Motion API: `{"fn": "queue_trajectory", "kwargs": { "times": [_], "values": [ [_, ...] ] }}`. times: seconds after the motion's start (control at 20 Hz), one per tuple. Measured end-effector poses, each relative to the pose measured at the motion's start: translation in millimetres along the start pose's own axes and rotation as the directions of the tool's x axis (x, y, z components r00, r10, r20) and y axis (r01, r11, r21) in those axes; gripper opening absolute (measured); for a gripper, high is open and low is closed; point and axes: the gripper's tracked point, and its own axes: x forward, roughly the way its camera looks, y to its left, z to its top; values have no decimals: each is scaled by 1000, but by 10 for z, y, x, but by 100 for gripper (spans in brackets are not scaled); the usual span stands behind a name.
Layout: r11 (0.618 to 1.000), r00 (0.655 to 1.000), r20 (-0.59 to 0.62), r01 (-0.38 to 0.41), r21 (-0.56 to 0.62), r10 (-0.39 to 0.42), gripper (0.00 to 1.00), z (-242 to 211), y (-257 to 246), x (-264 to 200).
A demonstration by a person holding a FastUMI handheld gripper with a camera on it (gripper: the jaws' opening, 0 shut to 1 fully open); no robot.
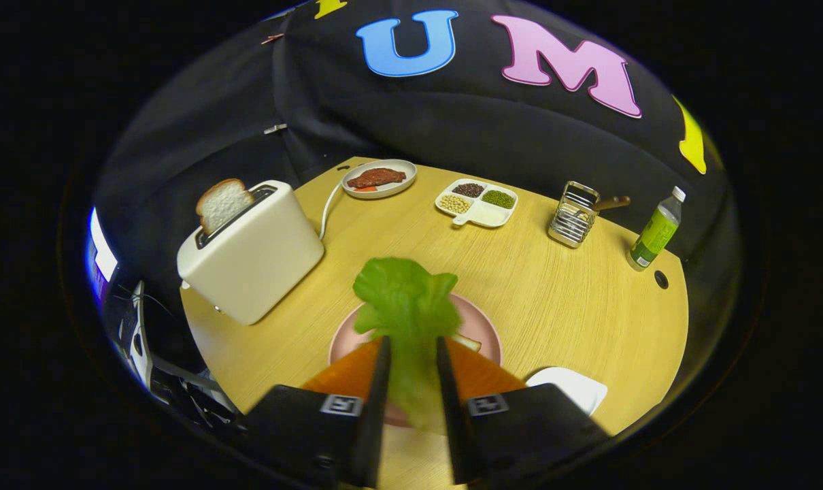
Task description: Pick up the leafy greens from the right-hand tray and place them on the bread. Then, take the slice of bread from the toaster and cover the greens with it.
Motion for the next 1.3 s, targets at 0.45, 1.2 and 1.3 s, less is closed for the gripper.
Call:
{"fn": "queue_trajectory", "kwargs": {
  "times": [0.45,1.2,1.3],
  "values": [
    [997,998,63,0,-77,4,97,67,43,-157],
    [909,866,499,186,-373,28,96,608,697,-2082],
    [899,843,536,200,-391,46,96,705,947,-2326]
  ]
}}
